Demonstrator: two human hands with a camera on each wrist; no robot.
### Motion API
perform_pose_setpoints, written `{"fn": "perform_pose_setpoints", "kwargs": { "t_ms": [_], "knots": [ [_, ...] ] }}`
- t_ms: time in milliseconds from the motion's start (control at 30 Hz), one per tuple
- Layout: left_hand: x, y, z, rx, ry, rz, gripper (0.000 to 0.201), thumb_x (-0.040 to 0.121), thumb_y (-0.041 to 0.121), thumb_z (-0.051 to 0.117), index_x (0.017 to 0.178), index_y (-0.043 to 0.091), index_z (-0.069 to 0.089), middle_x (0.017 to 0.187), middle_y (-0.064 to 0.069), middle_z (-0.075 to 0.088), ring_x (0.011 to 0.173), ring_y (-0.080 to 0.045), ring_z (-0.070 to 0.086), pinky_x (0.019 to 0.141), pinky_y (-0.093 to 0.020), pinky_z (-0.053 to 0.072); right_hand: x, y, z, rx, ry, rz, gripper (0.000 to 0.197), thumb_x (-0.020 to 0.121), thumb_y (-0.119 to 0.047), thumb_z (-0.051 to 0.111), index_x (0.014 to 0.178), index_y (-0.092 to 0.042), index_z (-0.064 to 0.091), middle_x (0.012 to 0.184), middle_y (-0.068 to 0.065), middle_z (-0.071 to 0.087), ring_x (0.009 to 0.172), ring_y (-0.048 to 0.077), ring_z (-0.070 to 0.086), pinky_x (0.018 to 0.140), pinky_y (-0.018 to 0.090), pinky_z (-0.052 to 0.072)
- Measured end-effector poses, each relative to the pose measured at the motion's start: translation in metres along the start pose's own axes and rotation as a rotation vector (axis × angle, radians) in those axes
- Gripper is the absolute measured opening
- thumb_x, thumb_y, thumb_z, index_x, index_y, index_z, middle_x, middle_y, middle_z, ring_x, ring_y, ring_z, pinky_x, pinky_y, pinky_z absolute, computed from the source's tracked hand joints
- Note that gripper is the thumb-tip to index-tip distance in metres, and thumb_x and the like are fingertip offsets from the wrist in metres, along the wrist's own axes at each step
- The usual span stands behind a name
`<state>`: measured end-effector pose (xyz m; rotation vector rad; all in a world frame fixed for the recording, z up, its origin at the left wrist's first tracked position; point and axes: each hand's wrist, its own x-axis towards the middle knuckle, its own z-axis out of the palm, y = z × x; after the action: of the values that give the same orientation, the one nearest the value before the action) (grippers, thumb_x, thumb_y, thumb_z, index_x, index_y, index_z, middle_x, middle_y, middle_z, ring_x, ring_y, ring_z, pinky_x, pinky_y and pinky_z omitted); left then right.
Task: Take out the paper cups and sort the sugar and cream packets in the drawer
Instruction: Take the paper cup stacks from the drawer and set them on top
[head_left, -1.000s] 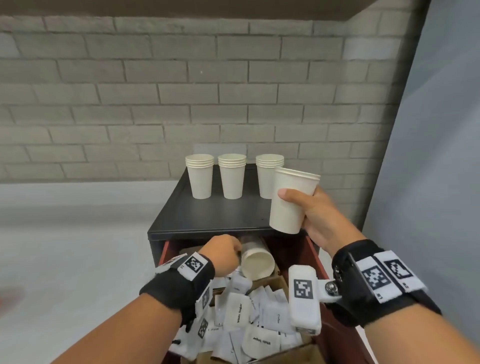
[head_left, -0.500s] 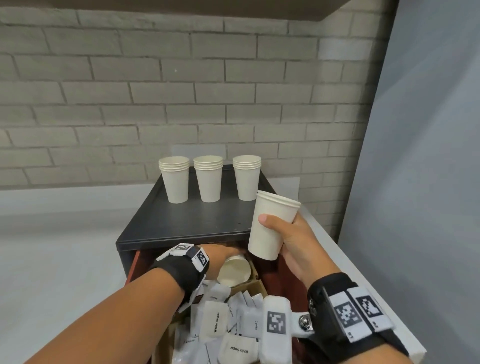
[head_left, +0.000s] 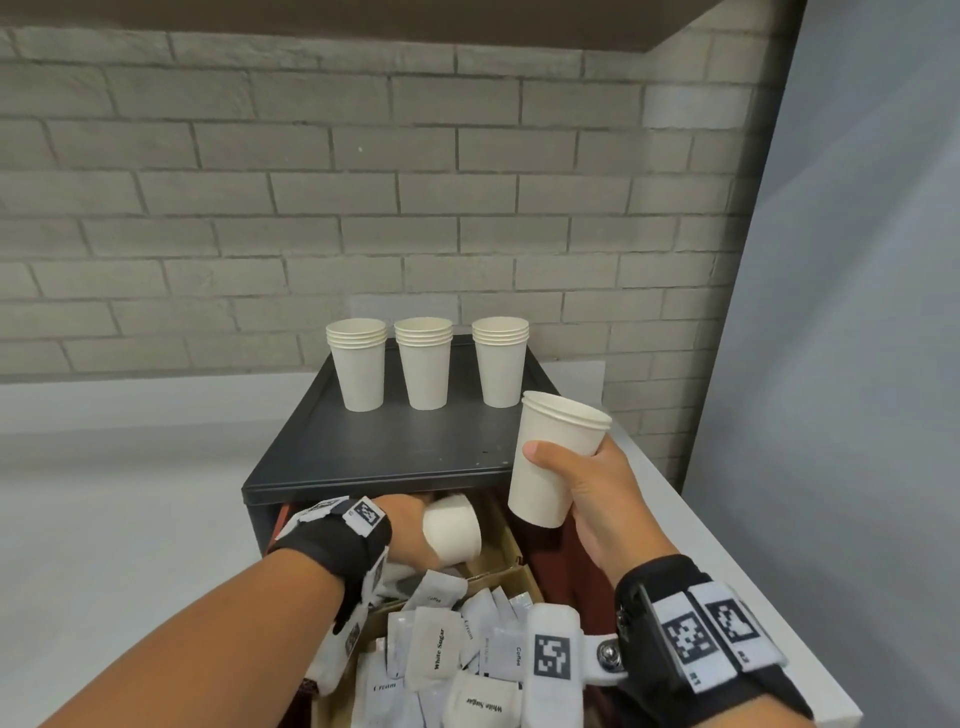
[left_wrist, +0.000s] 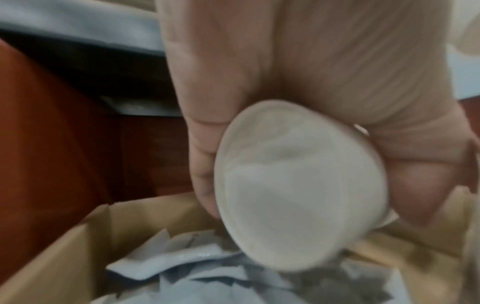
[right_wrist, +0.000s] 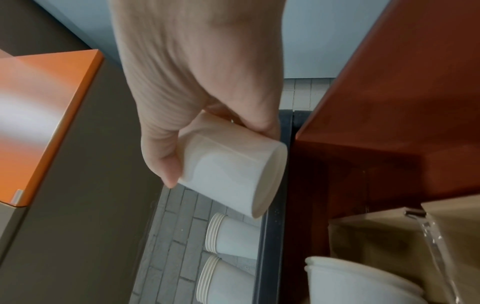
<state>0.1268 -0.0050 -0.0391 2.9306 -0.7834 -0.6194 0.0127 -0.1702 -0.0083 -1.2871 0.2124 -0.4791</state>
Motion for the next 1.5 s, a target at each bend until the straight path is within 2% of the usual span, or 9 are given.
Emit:
{"fn": "perform_pose_setpoints", "kwargs": {
  "t_ms": [367,533,700,900,1067,1167,1267,1367,1500],
  "knots": [
    [-0.057,-0.004,-0.026,-0.517,-0.099,0.257,0.052,0.076,0.01,0.074,0.121,0.019,0.049,0.107,-0.001,0.06,0.106,-0.021,0.058,0.085,-0.028,0.051,-0.008,-0.014,0.024,0.042,0.014,-0.098,0.059,0.071,-0.007,0.078,0.124,-0.019,0.055,0.113,0.005,0.066,0.102,0.022,0.062,0.076,0.033,0.053],
    [-0.066,0.007,-0.039,-0.629,0.131,0.4,0.071,0.067,0.025,0.079,0.126,0.023,0.04,0.115,0.0,0.057,0.107,-0.015,0.055,0.094,-0.035,0.05,-0.009,-0.036,0.043,-0.011,-0.08,-0.123,0.056,0.072,-0.009,0.076,0.124,-0.015,0.055,0.112,0.006,0.066,0.099,0.021,0.062,0.07,0.031,0.05],
    [-0.072,0.022,-0.05,-0.869,0.338,0.454,0.092,0.054,0.037,0.075,0.133,0.02,0.032,0.121,-0.001,0.054,0.112,-0.016,0.055,0.095,-0.036,0.049,-0.007,-0.047,0.056,-0.123,-0.303,0.001,0.059,0.069,-0.021,0.076,0.125,-0.018,0.056,0.12,0.008,0.064,0.114,0.026,0.058,0.096,0.046,0.048],
    [-0.075,0.039,-0.059,-1.068,0.382,0.462,0.093,0.069,0.011,0.073,0.144,0.019,0.018,0.129,-0.005,0.05,0.116,-0.017,0.052,0.097,-0.031,0.046,0.005,-0.038,0.064,-0.152,-0.248,0.03,0.057,0.071,-0.005,0.076,0.124,-0.012,0.055,0.116,0.013,0.064,0.11,0.029,0.06,0.09,0.047,0.052],
    [-0.07,0.033,-0.055,-1.01,0.341,0.326,0.072,0.086,0.01,0.062,0.146,0.024,0.023,0.135,-0.004,0.045,0.12,-0.02,0.049,0.103,-0.036,0.042,0.042,-0.044,0.059,-0.236,-0.05,-0.047,0.072,0.055,-0.016,0.083,0.121,-0.012,0.054,0.111,0.012,0.065,0.102,0.026,0.062,0.088,0.047,0.053],
    [-0.066,0.025,-0.044,-0.991,0.323,0.22,0.049,0.089,0.013,0.059,0.135,0.019,0.043,0.128,-0.003,0.052,0.112,-0.016,0.051,0.089,-0.026,0.046,0.07,-0.037,0.047,-0.378,0.065,-0.063,0.089,0.037,-0.029,0.081,0.12,-0.011,0.052,0.11,0.009,0.064,0.101,0.027,0.062,0.086,0.047,0.054],
    [-0.063,0.016,-0.032,-1.019,0.278,0.101,0.022,0.092,0.011,0.055,0.113,0.012,0.059,0.11,-0.006,0.06,0.096,-0.014,0.055,0.073,-0.017,0.045,0.077,-0.034,0.042,-0.525,0.111,-0.035,0.079,0.057,-0.015,0.082,0.125,-0.007,0.044,0.117,0.01,0.058,0.108,0.029,0.057,0.09,0.045,0.051],
    [-0.057,0.007,-0.016,-0.949,0.198,-0.023,0.021,0.093,0.009,0.051,0.111,0.005,0.063,0.104,-0.011,0.062,0.08,-0.012,0.056,0.063,-0.016,0.042,0.08,-0.032,0.04,-0.626,0.138,-0.019,0.074,0.068,-0.007,0.078,0.129,-0.004,0.037,0.122,0.013,0.054,0.112,0.032,0.053,0.088,0.037,0.046],
    [-0.043,-0.009,0.005,-0.733,0.17,-0.118,0.031,0.088,0.012,0.054,0.114,-0.003,0.063,0.121,-0.021,0.062,0.108,-0.033,0.06,0.059,-0.021,0.041,0.085,-0.025,0.038,-0.727,0.132,0.024,0.075,0.072,-0.007,0.077,0.132,-0.003,0.031,0.131,0.016,0.05,0.119,0.034,0.049,0.093,0.039,0.043]
  ]
}}
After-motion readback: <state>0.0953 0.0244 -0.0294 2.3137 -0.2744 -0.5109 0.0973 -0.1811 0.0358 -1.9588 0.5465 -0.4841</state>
